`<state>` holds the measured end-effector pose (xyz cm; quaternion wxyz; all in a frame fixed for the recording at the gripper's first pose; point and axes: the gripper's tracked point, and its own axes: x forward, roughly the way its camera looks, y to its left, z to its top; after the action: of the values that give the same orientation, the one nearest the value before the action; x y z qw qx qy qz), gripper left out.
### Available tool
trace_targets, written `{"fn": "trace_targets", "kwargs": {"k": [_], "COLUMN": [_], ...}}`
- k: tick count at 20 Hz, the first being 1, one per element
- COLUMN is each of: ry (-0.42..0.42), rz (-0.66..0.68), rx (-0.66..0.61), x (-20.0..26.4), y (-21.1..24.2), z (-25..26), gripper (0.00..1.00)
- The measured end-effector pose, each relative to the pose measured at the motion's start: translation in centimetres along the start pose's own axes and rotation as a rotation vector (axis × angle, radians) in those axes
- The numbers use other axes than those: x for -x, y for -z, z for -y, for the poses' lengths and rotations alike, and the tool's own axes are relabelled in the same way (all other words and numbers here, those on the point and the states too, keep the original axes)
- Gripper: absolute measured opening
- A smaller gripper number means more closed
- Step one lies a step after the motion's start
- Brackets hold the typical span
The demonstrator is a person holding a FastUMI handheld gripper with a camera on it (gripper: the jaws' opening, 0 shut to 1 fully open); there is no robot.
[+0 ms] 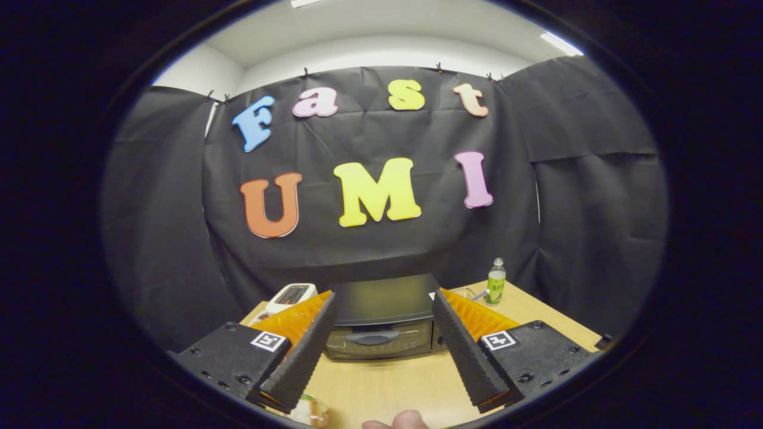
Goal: Open the toaster oven, put the food inside, and close the toaster oven door.
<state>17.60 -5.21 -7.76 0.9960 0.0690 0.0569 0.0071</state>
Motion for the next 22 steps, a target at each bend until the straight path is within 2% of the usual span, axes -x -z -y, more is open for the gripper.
{"fn": "trace_targets", "kwargs": {"k": [5, 10, 14, 17, 22], "ry": [-0.027, -0.067, -0.058, -0.042, -0.082], "rz": [-0.112, -0.203, -0.222, -0.218, -0.274], "rx": [0.049, 0.085, 0.11, 0.128, 0.131], "x": [-9.6, -15.0, -16.8, -16.5, -14.3], "y": [7.0, 12.5, 14.1, 14.4, 16.1], "z": [0.5, -0.6, -1.2, -1.2, -1.1], "gripper": [1.0, 1.0, 1.0, 1.0, 1.0]}}
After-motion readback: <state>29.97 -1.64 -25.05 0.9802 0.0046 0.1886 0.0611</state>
